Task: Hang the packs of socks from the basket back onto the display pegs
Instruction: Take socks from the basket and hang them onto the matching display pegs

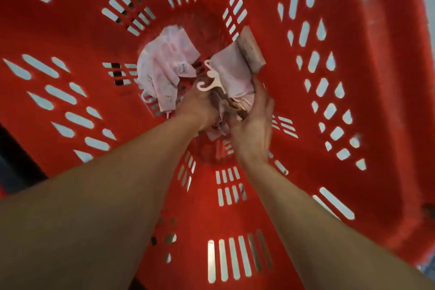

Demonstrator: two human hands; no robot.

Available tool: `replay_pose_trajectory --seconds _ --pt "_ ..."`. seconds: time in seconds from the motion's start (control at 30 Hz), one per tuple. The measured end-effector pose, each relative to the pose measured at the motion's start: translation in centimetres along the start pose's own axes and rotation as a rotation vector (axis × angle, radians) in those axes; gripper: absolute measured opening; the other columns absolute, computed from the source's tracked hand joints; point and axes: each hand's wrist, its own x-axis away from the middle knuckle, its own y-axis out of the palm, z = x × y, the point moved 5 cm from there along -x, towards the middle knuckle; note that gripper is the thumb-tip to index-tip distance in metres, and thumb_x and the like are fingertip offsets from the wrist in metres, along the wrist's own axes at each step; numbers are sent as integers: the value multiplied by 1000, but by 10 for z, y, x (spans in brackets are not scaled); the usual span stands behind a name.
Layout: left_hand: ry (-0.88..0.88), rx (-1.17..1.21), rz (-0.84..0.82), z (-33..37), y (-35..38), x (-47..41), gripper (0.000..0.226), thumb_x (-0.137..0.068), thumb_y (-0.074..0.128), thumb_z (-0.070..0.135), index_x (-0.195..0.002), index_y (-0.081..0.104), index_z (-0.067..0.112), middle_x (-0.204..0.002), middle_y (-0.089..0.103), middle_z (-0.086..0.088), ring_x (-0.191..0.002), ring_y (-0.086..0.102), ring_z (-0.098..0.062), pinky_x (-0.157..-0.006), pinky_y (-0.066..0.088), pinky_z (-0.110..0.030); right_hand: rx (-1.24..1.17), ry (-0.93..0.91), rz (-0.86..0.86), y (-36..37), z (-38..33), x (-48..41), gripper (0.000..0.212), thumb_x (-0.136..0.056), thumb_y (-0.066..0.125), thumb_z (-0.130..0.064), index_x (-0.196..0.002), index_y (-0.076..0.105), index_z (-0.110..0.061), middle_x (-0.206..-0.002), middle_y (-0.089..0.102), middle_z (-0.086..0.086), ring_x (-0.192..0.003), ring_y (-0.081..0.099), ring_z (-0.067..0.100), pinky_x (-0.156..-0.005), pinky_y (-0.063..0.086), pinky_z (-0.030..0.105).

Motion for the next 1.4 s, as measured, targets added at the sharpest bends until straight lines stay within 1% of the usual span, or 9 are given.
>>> replay_pose_trajectory --seconds 0.1,0.3,0.5,0.67,0.8,0.93,1.1,1.27,1.4 --pt "47 45 34 2 -6 1 3 -88 61 11 -90 61 13 -111 68 -14 -110 63 -35 -87 50 -35 -11 -21 -46 -3 2 -5 76 -81 72 -23 -144 33 -39 -140 46 0 -125 49 19 -101 48 39" --pt "2 99 7 -4 -15 16 52 -83 68 9 -132 54 15 -123 67 -13 -115 62 -33 -96 51 -35 -112 16 -261 -8 -4 -7 69 -67 76 -14 -130 51 -32 -122 65 -3 -110 63 20 -91 53 44" --pt "-123 260 -53 -11 -19 47 49 -78 66 -7 -122 59 14 -118 68 -10 -110 63 -29 -91 55 -37 -360 198 -425 -17 1 6 66 -66 79 3 -123 57 -21 -105 74 0 -94 72 18 -79 59 37" --pt "-207 436 -155 -10 -13 69 46 -68 61 -14 -100 55 19 -86 61 -1 -86 59 -24 -59 47 -26 -478 392 -538 -21 9 23 56 -71 78 6 -117 59 -20 -104 74 6 -91 74 23 -72 62 44" --pt "-223 568 -202 -3 -15 91 61 -64 58 -16 -118 55 13 -106 64 -15 -97 63 -33 -71 59 -43 -558 481 -615 -31 6 37 54 -74 77 1 -123 58 -9 -106 74 11 -86 75 26 -62 59 33" --pt "-174 678 -192 3 -22 119 81 -63 59 -21 -131 49 21 -118 61 -8 -110 62 -32 -65 50 -32 -612 454 -673 -60 -3 51 52 -71 75 -6 -121 61 -10 -108 75 9 -96 74 27 -67 59 32" --pt "-55 887 -241 17 -45 160 133 -49 77 -15 -157 16 34 -149 41 1 -133 47 -20 -103 51 -44 -665 412 -776 -109 -26 61 51 -75 73 -4 -123 59 -13 -119 70 11 -108 69 29 -78 59 36" --pt "67 1019 -381 49 -82 191 140 -47 73 -11 -158 6 41 -160 31 6 -139 46 -16 -108 48 -40 -609 280 -917 -153 -85 62 50 -73 75 -3 -115 68 -29 -121 69 10 -112 68 28 -81 59 35" --pt "183 1022 -438 68 -133 217 133 -51 73 -11 -153 14 51 -145 56 7 -126 60 -19 -98 53 -35 -522 133 -946 -184 -153 61 55 -75 72 0 -120 66 -30 -123 68 13 -114 65 31 -94 55 45"
